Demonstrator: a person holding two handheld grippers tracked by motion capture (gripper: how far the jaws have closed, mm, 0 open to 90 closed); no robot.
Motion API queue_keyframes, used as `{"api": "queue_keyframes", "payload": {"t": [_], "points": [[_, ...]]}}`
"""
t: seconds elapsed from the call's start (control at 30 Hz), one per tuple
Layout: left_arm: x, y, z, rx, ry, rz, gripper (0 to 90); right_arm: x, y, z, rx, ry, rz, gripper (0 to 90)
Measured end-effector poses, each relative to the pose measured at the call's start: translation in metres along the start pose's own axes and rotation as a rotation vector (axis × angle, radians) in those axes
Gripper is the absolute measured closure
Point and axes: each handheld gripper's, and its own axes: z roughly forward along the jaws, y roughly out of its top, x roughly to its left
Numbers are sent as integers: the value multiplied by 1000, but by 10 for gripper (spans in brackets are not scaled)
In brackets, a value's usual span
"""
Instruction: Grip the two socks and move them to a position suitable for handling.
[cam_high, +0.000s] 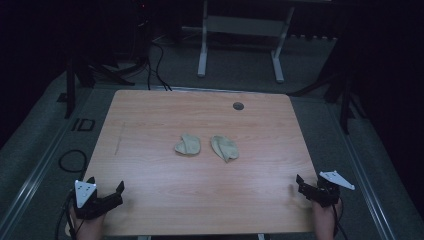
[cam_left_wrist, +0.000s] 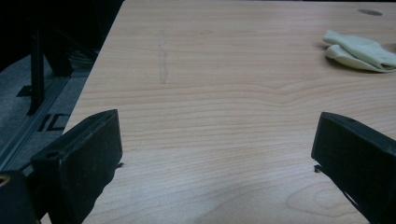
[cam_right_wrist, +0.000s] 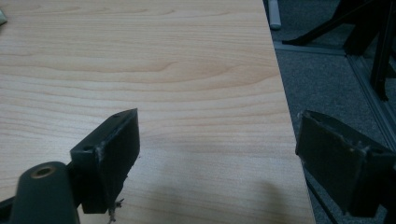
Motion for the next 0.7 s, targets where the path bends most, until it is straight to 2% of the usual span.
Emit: {"api": "queue_keyframes", "payload": {"t": [0.27, 0.4, 0.53, 0.6, 0.63, 0.7], "points": [[-6, 3, 3, 2, -15, 7, 20, -3, 1, 1, 16, 10, 25, 137], [-12, 5, 3, -13, -21, 35, 20, -4, 0, 0, 19, 48, 16, 137], [-13, 4, 2, -14, -34, 32, 20, -3, 3, 1, 44, 75, 23, 136], [-13, 5, 1, -14, -40, 36, 20, -1, 7, 2, 73, 105, 48, 135], [-14, 5, 1, -16, -44, 34, 20, 3, 10, 3, 99, 112, 39, 136], [-15, 5, 0, -18, -48, 40, 20, 5, 11, 4, 114, 114, 28, 136]]}}
